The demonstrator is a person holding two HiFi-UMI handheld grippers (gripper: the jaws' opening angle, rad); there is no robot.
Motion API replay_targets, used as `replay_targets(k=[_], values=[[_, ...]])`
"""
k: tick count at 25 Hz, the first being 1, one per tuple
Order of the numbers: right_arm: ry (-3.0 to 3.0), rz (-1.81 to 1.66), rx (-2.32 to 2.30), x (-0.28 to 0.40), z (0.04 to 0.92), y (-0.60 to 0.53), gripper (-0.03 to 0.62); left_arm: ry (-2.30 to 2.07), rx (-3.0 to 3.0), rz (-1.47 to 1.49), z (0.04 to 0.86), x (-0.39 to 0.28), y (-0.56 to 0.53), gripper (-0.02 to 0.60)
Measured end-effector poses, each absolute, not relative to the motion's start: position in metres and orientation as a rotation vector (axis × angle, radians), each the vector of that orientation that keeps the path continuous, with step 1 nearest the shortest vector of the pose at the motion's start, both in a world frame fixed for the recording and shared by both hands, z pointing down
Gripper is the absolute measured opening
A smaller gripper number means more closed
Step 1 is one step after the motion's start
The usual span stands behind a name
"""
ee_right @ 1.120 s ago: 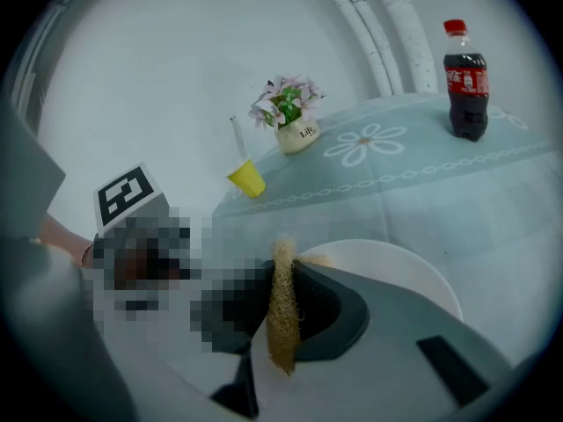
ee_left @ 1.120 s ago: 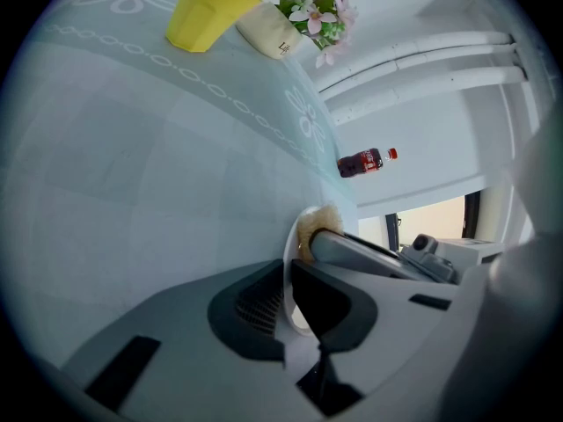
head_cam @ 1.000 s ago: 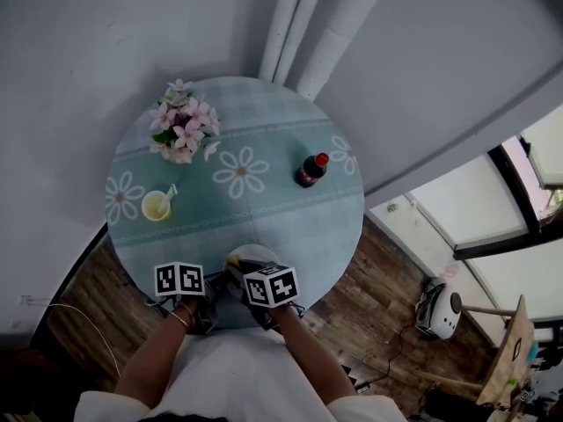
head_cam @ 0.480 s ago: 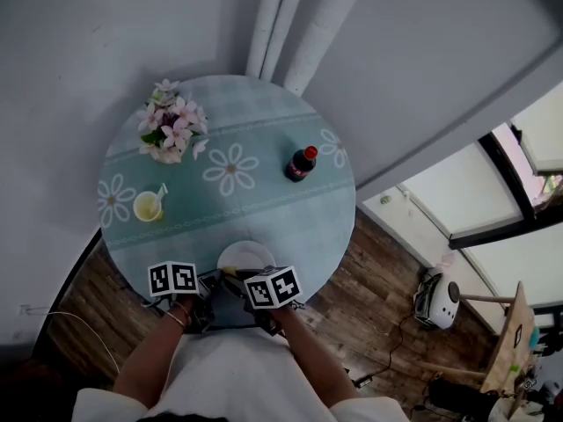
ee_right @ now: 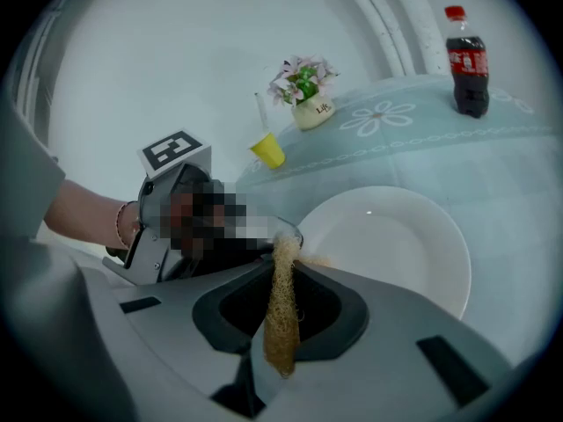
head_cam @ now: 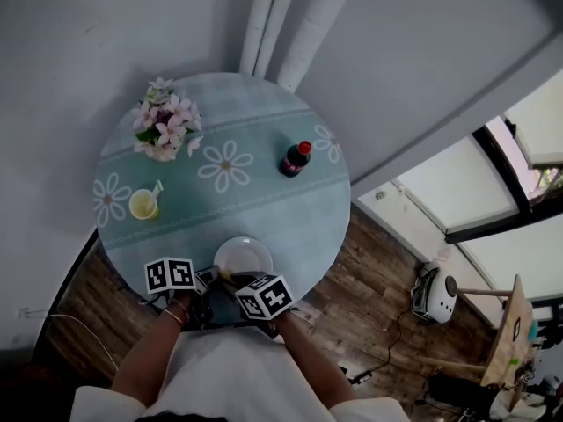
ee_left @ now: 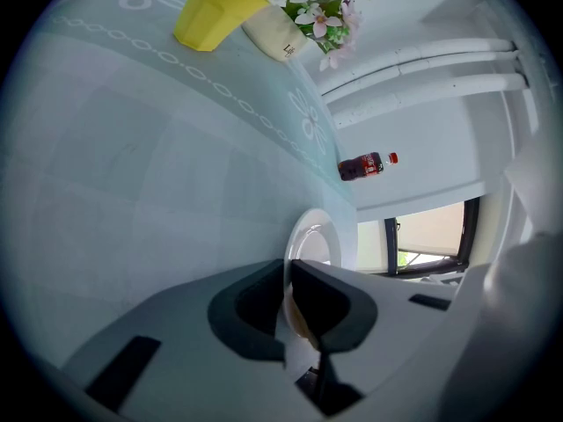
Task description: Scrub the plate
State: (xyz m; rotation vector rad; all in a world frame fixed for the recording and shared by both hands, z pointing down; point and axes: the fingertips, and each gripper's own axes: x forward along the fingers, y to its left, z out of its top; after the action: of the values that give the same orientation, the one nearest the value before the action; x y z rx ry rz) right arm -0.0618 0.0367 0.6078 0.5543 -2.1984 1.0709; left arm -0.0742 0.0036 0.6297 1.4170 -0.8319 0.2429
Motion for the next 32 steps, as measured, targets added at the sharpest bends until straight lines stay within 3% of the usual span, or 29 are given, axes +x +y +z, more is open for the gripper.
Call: replay_targets(k=[14, 32], values=[[-2.187, 0.933, 0.516, -0.063, 0.607, 0.055, 0.064, -0.821, 1.404, 0.263, 0.631, -0.075, 0.003, 0.035], [-2.128, 0.955, 0.678, -0.007, 0.611, 0.058, 0.064, -0.835, 1.405, 0.282, 0.630, -0.075, 0.003, 0.035]])
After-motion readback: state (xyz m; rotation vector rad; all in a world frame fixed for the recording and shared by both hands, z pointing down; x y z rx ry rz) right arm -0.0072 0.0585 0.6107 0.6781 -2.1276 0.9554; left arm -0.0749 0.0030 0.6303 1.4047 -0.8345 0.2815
